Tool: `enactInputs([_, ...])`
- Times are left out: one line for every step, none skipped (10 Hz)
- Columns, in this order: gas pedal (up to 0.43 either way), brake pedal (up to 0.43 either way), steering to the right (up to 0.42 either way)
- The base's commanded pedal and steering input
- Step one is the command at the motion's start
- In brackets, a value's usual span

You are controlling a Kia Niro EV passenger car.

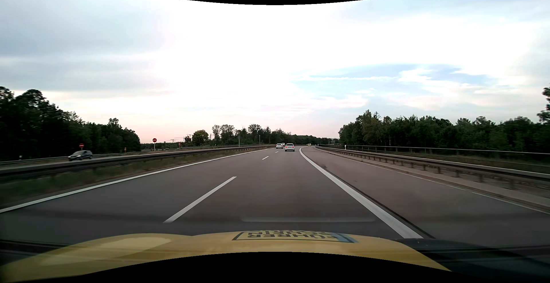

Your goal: Follow the waypoints while adhering to traffic rules and regulations

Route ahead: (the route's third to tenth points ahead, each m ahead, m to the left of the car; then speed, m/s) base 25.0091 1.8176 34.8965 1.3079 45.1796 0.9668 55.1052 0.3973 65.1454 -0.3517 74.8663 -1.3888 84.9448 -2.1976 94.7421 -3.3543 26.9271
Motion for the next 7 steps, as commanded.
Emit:
enactInputs([0.067,0.000,0.005])
enactInputs([0.067,0.000,0.006])
enactInputs([0.067,0.000,0.008])
enactInputs([0.067,0.000,0.008])
enactInputs([0.067,0.000,0.009])
enactInputs([0.067,0.000,0.009])
enactInputs([0.067,0.000,0.011])
